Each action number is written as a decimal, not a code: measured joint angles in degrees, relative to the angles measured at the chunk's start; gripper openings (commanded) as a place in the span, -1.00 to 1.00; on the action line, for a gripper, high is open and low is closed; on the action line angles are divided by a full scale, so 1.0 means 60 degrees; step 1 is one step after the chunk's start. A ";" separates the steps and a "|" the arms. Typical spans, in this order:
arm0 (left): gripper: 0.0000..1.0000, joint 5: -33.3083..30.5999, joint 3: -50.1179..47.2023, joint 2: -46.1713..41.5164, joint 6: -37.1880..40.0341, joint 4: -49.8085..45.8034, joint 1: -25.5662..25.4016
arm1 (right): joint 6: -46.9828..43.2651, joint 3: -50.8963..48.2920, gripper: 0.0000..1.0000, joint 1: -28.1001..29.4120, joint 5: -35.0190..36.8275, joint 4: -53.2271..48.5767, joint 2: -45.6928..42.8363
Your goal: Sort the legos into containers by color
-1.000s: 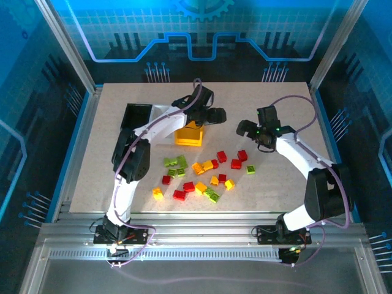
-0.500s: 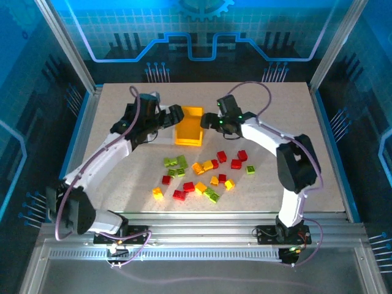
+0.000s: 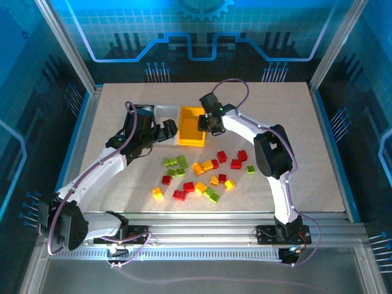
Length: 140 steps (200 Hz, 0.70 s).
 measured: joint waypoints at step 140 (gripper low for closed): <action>0.98 0.0011 -0.0517 -0.0703 -0.0004 0.0062 0.0000 | -0.2688 -0.1614 -1.00 -0.2707 0.0055 -0.1319 -0.1978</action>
